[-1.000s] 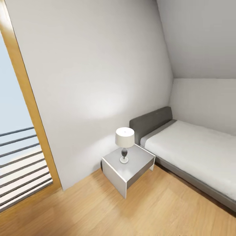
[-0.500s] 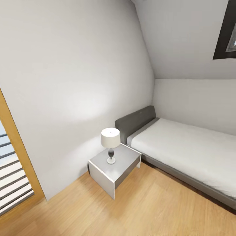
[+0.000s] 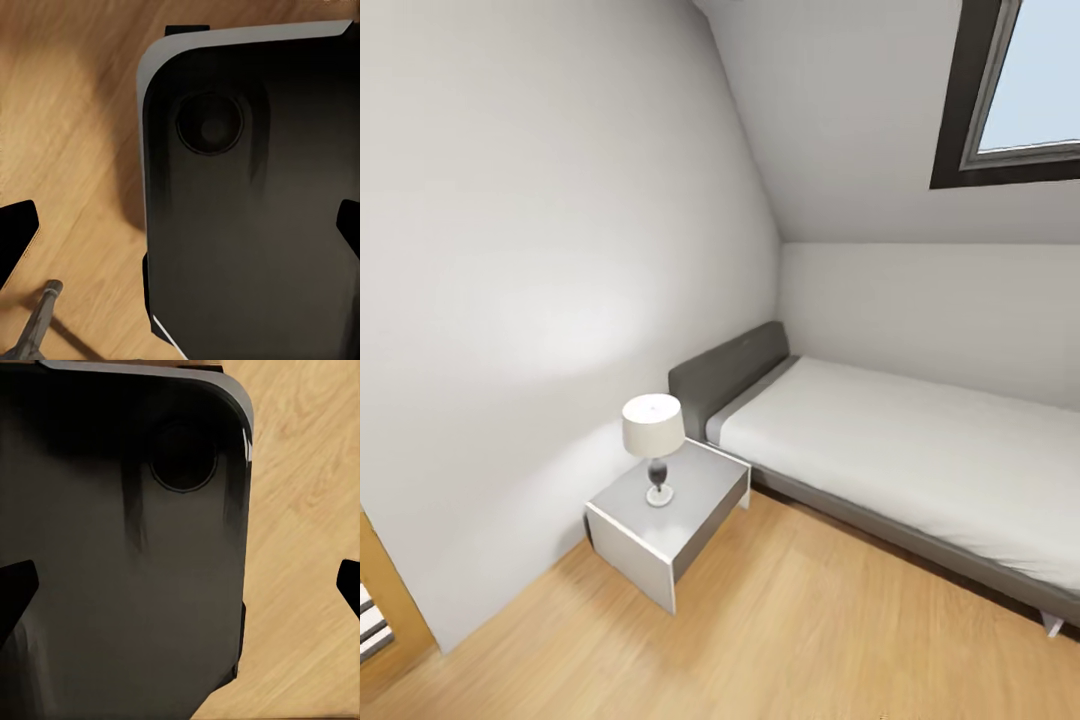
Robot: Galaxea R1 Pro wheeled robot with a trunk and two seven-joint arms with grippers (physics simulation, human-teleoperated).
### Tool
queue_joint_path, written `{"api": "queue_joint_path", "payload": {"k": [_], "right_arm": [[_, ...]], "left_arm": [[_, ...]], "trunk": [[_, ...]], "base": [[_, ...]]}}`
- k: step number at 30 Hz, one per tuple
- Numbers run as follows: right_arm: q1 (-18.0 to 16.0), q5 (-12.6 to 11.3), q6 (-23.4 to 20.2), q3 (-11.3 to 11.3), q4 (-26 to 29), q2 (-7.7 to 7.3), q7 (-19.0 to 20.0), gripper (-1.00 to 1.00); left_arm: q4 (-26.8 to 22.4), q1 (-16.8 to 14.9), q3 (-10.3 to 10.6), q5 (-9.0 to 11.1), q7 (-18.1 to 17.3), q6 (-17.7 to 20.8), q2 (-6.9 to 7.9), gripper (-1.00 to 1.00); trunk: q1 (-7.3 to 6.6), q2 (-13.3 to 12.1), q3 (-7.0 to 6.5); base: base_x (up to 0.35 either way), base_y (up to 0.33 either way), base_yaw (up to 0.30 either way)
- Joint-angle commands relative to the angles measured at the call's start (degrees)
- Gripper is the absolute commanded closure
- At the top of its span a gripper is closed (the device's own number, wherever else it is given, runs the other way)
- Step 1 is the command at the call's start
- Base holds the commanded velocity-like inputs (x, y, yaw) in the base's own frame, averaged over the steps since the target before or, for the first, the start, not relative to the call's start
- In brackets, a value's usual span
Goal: Attach the digital camera to the camera tripod in the bedroom.
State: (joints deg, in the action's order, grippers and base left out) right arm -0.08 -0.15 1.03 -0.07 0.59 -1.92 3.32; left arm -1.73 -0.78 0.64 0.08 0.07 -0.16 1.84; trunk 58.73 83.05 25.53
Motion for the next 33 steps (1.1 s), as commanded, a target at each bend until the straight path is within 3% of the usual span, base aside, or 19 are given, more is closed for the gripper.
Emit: {"api": "queue_joint_path", "payload": {"k": [1, 33], "right_arm": [[0.0, 0.0, 0.1, 0.0, 0.0, -0.01, 0.2, -1.00], [0.0, 0.0, 0.1, 0.0, 0.0, -0.01, 0.2, -1.00]], "left_arm": [[0.0, 0.0, 0.1, 0.0, 0.0, 0.0, 0.01, -1.00], [0.0, 0.0, 0.1, 0.0, 0.1, 0.0, 0.08, -1.00]], "trunk": [[0.00, 0.0, 0.03], [0.00, 0.0, -0.65]], "base": [[0.000, 0.000, -0.300], [0.000, 0.000, -0.300]]}}
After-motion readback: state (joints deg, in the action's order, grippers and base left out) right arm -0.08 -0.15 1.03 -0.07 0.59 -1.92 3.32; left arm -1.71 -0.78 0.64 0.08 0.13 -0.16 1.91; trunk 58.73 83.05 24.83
